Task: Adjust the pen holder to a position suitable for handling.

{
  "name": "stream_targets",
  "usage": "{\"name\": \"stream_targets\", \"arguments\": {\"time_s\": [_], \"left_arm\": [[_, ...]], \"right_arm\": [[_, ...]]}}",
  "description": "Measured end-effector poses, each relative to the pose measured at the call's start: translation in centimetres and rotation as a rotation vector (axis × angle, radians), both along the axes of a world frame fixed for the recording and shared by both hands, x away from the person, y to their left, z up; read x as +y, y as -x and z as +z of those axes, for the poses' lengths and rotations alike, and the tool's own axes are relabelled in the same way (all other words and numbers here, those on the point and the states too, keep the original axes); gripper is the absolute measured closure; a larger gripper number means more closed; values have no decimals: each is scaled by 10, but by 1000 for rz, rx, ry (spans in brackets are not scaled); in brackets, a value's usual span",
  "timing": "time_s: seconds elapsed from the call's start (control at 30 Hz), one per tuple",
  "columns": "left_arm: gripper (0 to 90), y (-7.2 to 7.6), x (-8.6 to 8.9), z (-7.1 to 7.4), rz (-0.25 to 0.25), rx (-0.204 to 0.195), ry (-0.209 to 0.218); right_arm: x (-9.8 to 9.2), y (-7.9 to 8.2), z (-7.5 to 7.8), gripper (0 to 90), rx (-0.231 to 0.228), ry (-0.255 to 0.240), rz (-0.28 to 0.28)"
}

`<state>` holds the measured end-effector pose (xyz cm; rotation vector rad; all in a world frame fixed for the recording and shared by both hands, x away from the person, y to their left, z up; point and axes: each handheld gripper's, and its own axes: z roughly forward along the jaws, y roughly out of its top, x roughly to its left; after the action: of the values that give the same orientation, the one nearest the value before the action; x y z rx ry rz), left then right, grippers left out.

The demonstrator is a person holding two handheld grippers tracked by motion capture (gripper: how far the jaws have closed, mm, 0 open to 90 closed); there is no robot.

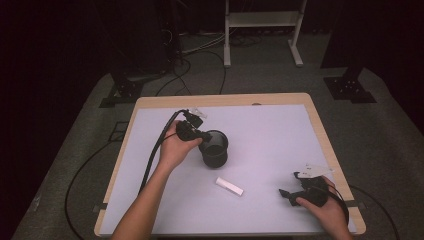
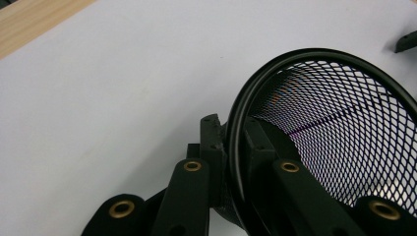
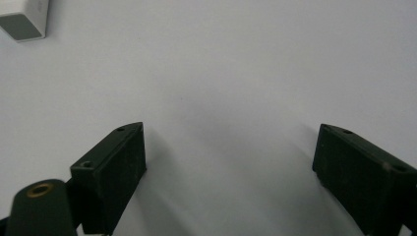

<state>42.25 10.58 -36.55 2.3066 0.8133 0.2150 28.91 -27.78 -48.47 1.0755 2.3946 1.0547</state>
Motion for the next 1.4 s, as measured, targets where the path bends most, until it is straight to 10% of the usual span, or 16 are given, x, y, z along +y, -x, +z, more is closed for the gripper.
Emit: {"name": "stream_targets", "arguments": {"time_s": [1.4], "left_arm": [[819, -3, -37, -33, -44, 75, 11]], "right_arm": [[0, 0, 0, 117, -1, 0, 0]]}}
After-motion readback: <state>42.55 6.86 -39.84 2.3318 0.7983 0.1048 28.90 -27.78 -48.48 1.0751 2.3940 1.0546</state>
